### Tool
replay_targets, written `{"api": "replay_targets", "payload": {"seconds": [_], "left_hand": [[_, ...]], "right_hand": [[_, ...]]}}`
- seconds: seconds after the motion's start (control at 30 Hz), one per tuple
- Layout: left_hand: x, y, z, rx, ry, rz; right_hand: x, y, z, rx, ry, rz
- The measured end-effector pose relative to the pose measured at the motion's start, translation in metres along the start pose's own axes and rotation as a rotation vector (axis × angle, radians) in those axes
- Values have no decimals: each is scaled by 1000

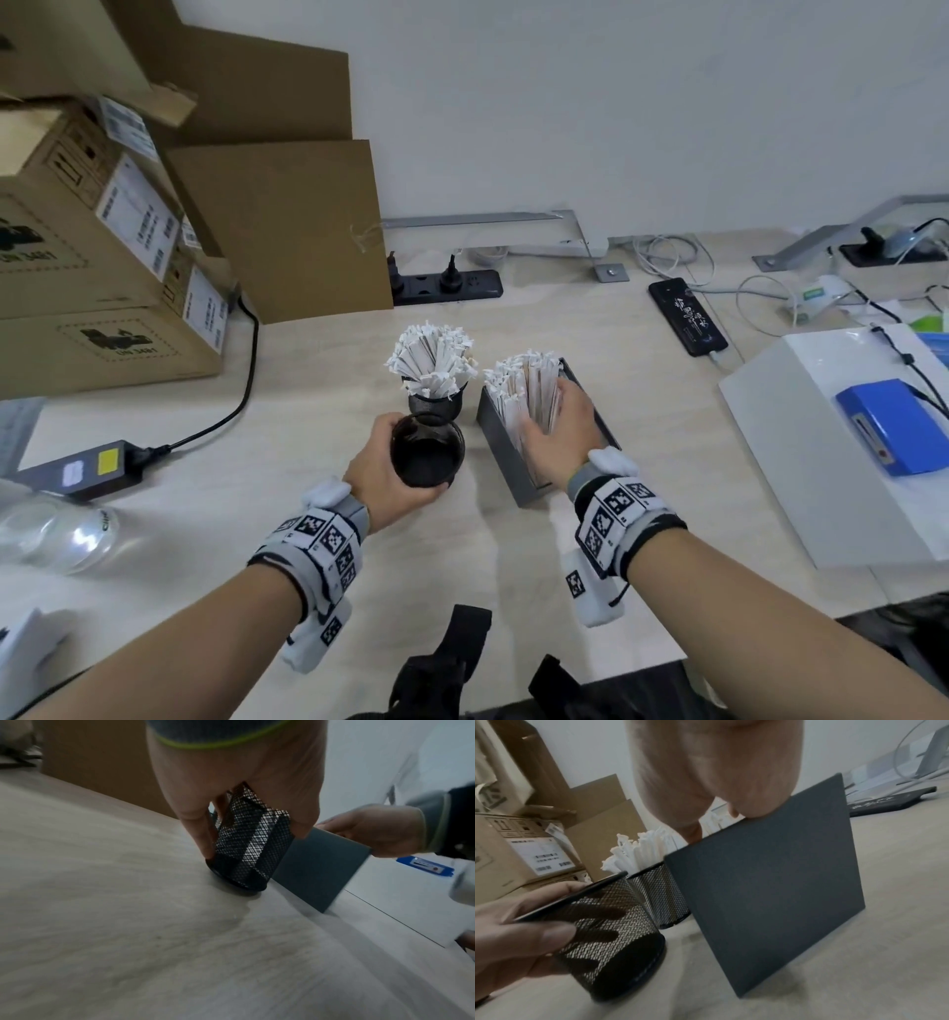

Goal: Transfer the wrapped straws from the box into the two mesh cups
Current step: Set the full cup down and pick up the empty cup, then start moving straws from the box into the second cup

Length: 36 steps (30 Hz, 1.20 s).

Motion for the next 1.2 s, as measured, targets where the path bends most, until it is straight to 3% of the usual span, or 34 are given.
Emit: {"api": "replay_targets", "payload": {"seconds": [0.13,0.23,0.6,0.87,1.2], "left_hand": [[8,17,-4,-62,3,39],[10,25,-6,-55,6,45],[10,24,-5,-53,-29,93],[8,24,-5,-75,-41,64],[25,19,-8,-142,8,-44]], "right_hand": [[5,12,13,-166,117,-53],[6,22,16,-199,185,-147],[-11,6,11,-289,109,-247],[3,1,10,-87,193,95],[-30,-40,24,248,75,475]]}}
Point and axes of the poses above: each hand's wrist, its own z-axis towards the middle knuckle, its own y-axis out of the palm, x = y × z, the point moved 1 cm from there along z, towards the middle knuckle, and after that the axes turned 13 degrees about -y, right-handed, at the moved point
